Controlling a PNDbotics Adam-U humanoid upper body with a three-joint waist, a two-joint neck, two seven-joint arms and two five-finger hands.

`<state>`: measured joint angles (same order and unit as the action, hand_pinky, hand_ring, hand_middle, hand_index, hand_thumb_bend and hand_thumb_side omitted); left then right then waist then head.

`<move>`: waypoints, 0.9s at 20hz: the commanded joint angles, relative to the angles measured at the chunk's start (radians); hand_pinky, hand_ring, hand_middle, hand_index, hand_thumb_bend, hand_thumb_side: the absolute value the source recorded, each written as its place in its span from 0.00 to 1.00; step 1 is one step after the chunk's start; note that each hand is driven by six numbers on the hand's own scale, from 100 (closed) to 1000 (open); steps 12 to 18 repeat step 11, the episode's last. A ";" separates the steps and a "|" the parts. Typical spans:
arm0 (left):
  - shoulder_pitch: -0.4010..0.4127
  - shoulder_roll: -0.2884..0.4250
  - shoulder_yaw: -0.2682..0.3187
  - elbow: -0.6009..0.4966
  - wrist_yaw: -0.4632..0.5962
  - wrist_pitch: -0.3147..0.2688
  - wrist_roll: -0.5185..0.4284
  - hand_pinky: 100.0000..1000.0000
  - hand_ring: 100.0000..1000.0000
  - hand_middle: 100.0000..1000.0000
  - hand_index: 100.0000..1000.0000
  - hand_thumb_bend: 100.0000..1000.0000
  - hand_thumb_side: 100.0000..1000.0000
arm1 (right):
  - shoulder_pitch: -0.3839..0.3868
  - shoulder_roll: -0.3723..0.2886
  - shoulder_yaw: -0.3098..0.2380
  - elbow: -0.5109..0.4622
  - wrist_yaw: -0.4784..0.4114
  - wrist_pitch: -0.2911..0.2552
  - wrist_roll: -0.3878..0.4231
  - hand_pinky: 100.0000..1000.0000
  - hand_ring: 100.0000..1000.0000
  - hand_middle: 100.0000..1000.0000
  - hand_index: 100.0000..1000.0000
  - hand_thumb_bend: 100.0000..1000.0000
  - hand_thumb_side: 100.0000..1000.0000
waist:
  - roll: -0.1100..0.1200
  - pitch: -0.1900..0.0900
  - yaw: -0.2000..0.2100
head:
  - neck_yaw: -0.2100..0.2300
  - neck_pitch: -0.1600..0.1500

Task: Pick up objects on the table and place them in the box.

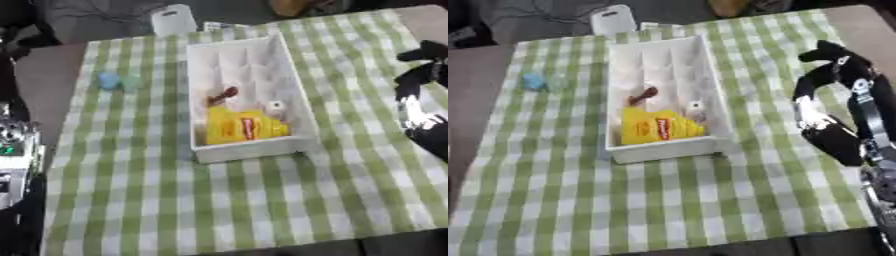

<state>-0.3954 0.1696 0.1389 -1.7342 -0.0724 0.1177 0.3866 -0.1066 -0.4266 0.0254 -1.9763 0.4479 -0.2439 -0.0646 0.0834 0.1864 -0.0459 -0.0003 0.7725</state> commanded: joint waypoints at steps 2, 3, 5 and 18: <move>-0.004 0.025 0.001 -0.031 0.032 -0.055 -0.048 0.70 0.79 0.79 0.83 0.20 1.00 | -0.012 -0.008 -0.002 -0.024 0.006 -0.002 -0.002 0.52 0.56 0.69 0.94 0.00 0.49 | -0.018 0.007 0.005 | 0.001 -0.002; -0.002 0.024 0.003 -0.030 0.034 -0.065 -0.057 0.70 0.79 0.79 0.83 0.20 1.00 | -0.011 -0.009 -0.002 -0.024 0.006 -0.002 -0.002 0.52 0.56 0.69 0.94 0.00 0.49 | -0.018 0.006 0.007 | 0.001 -0.002; -0.001 0.025 0.005 -0.026 0.036 -0.079 -0.069 0.69 0.78 0.79 0.83 0.18 1.00 | -0.011 -0.009 -0.002 -0.024 0.005 -0.002 -0.002 0.52 0.56 0.69 0.93 0.00 0.49 | -0.018 0.006 0.007 | 0.001 -0.002; 0.006 0.024 0.008 -0.016 0.045 -0.091 -0.075 0.68 0.77 0.78 0.83 0.13 1.00 | -0.010 -0.011 -0.004 -0.024 0.004 -0.001 -0.003 0.52 0.56 0.69 0.93 0.00 0.48 | -0.017 0.002 0.003 | -0.001 -0.002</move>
